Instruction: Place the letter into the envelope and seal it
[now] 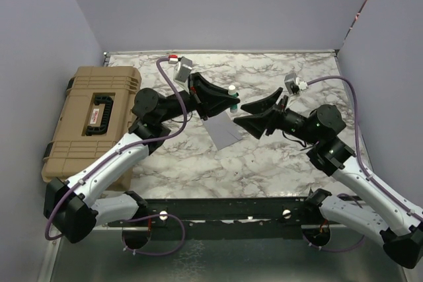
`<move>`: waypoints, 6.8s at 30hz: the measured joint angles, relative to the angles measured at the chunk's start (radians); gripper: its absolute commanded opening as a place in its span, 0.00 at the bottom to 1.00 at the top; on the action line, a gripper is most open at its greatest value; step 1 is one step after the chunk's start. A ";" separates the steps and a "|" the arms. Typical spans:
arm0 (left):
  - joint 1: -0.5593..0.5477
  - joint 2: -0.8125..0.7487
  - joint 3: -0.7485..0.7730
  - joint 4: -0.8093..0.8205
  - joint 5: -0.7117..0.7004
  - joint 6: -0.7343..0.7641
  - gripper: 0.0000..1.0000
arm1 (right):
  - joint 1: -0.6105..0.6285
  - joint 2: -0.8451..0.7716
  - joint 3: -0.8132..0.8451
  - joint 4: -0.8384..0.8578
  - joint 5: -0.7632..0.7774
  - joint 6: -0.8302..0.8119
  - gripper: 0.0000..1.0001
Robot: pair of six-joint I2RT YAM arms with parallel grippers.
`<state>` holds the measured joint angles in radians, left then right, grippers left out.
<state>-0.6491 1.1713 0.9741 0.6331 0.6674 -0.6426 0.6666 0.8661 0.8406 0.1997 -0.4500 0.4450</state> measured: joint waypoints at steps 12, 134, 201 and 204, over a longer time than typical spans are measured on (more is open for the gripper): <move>0.000 0.000 -0.001 0.150 0.014 -0.211 0.00 | -0.023 0.111 -0.039 0.270 -0.181 0.203 0.48; 0.182 0.037 -0.042 0.182 0.335 -0.116 0.00 | 0.223 0.244 0.061 0.195 0.254 -0.095 0.21; 0.124 0.016 -0.107 0.238 0.213 -0.172 0.07 | 0.216 0.172 0.058 0.120 0.218 -0.079 0.01; 0.117 0.016 -0.108 0.245 0.207 -0.178 0.00 | 0.212 0.172 0.058 0.119 0.220 -0.080 0.26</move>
<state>-0.5316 1.1870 0.8658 0.8776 0.8742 -0.8204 0.8791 1.0378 0.8982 0.3191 -0.2295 0.3645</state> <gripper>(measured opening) 0.142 0.235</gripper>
